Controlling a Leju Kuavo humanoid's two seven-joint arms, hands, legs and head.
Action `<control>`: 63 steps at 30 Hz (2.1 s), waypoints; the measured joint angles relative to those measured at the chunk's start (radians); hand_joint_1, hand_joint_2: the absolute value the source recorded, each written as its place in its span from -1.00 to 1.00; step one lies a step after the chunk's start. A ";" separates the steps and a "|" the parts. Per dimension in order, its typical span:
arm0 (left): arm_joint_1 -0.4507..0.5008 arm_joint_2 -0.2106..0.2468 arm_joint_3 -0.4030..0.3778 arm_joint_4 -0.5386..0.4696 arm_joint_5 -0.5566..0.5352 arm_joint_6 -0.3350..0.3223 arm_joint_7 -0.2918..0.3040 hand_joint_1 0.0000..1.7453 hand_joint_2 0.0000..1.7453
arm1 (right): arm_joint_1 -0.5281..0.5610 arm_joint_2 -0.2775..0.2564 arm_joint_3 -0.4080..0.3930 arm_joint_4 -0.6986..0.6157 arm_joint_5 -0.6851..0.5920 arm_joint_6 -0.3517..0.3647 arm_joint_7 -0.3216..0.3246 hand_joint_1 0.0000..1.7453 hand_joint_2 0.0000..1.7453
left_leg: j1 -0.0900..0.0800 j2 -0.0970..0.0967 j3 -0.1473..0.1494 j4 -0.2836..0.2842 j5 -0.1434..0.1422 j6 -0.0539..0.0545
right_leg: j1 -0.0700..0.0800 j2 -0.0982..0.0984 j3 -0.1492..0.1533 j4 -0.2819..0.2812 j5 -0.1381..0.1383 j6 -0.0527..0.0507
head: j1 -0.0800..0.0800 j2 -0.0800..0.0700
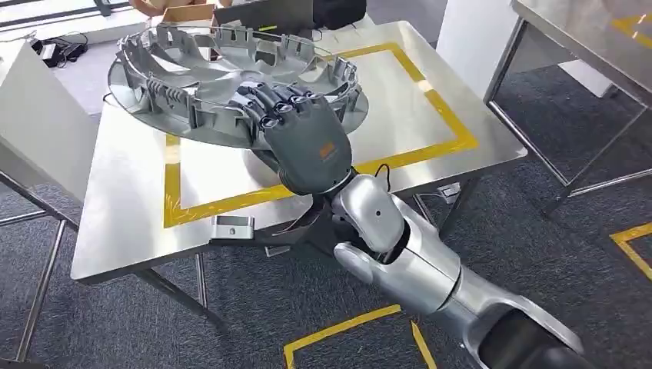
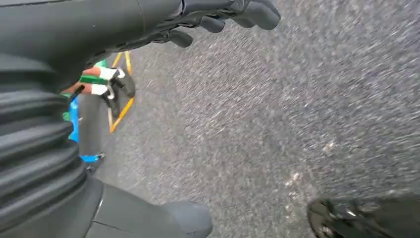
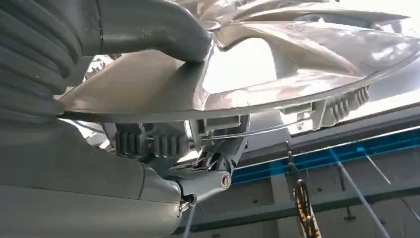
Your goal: Take the parts from the cabinet and place them on the table.
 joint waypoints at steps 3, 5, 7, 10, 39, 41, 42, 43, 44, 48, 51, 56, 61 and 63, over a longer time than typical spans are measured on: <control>0.003 0.000 0.000 0.000 0.000 0.000 -0.001 -1.00 1.00 | 0.000 0.000 0.000 0.000 0.000 0.002 0.001 1.00 1.00 | -0.019 -0.007 0.053 -0.169 0.134 0.036 | 0.011 0.011 0.018 0.000 -0.011 -0.002 | 0.000 0.000; 0.003 0.002 0.000 0.001 0.000 0.000 -0.001 -1.00 1.00 | -0.003 0.001 0.000 0.000 0.000 0.001 0.000 1.00 1.00 | -0.031 -0.023 0.095 -0.266 0.158 0.052 | 0.019 0.015 0.021 0.000 -0.019 0.004 | 0.000 0.000; -0.001 0.001 0.000 0.001 0.000 0.000 -0.002 -1.00 1.00 | -0.003 0.003 0.001 0.000 0.000 0.001 0.000 1.00 1.00 | -0.033 -0.021 0.104 -0.286 0.151 0.045 | 0.013 0.020 0.018 -0.004 -0.016 0.013 | 0.002 0.000; 0.001 -0.003 0.000 0.001 0.000 0.000 -0.002 -1.00 1.00 | -0.002 0.005 0.001 0.000 -0.001 0.002 0.001 1.00 1.00 | -0.021 -0.017 0.118 -0.303 0.152 0.054 | 0.013 0.015 0.024 -0.006 -0.026 0.030 | 0.001 0.000; 0.000 0.000 0.014 0.004 -0.001 0.000 0.006 -1.00 1.00 | 0.003 0.034 0.007 0.014 0.018 0.009 0.010 1.00 1.00 | -0.016 -0.014 0.107 -0.293 0.148 0.033 | 0.007 -0.004 0.045 -0.033 -0.017 0.035 | -0.004 0.000; 0.000 -0.001 0.014 0.004 -0.002 0.000 0.006 -1.00 1.00 | 0.002 0.036 0.007 0.014 0.018 0.010 0.011 1.00 1.00 | -0.013 -0.014 0.118 -0.298 0.145 0.050 | 0.004 -0.011 0.037 -0.006 -0.034 0.046 | -0.003 0.000; -0.001 0.000 0.014 0.004 -0.003 0.000 0.006 -1.00 1.00 | 0.000 0.036 0.007 0.014 0.018 0.010 0.010 1.00 1.00 | -0.014 -0.014 0.121 -0.298 0.141 0.057 | 0.005 -0.015 0.006 0.052 -0.060 0.048 | -0.003 0.000; -0.001 0.000 0.014 0.004 -0.003 0.000 0.007 -1.00 1.00 | -0.001 0.036 0.007 0.014 0.018 0.010 0.010 1.00 1.00 | -0.016 -0.014 0.124 -0.298 0.138 0.061 | 0.005 -0.015 -0.045 0.142 -0.095 0.050 | -0.002 0.000; -0.002 0.000 0.014 0.004 -0.003 0.000 0.007 -1.00 1.00 | -0.001 0.036 0.007 0.015 0.018 0.010 0.010 1.00 1.00 | -0.019 -0.013 0.126 -0.298 0.134 0.066 | 0.005 -0.015 -0.096 0.227 -0.122 0.050 | -0.002 0.000; 0.000 0.000 0.014 0.004 -0.003 0.000 0.012 -1.00 1.00 | 0.001 0.036 0.007 0.016 0.018 0.010 0.011 1.00 1.00 | -0.031 -0.015 0.155 -0.298 0.113 0.070 | 0.016 -0.015 -0.115 0.182 -0.018 0.027 | -0.002 0.000; -0.001 -0.008 0.014 0.006 -0.003 0.000 0.012 -1.00 1.00 | -0.001 0.036 0.007 0.016 0.018 0.011 0.009 1.00 1.00 | -0.040 -0.014 0.168 -0.298 0.097 0.063 | 0.038 -0.021 -0.032 -0.008 0.054 -0.018 | -0.008 0.000; -0.004 -0.001 0.015 0.002 -0.003 0.001 0.012 -1.00 1.00 | 0.000 0.041 0.007 0.016 0.018 0.015 0.014 1.00 1.00 | -0.038 -0.009 0.184 -0.304 0.083 0.038 | 0.026 -0.016 0.007 -0.057 0.046 -0.016 | -0.005 0.000; -0.003 0.000 0.015 0.003 -0.005 -0.003 0.008 -1.00 1.00 | -0.001 0.043 0.007 0.020 0.019 0.018 0.011 1.00 1.00 | -0.023 -0.010 0.008 -0.019 -0.006 0.009 | 0.015 -0.015 0.029 -0.060 0.027 -0.019 | -0.015 0.000; -0.001 0.001 0.015 0.003 -0.006 -0.006 0.007 -1.00 1.00 | -0.001 0.043 0.007 0.026 0.017 0.024 0.015 1.00 1.00 | -0.017 -0.010 0.030 -0.102 0.080 0.001 | 0.009 -0.012 0.044 -0.058 0.015 -0.009 | -0.014 0.000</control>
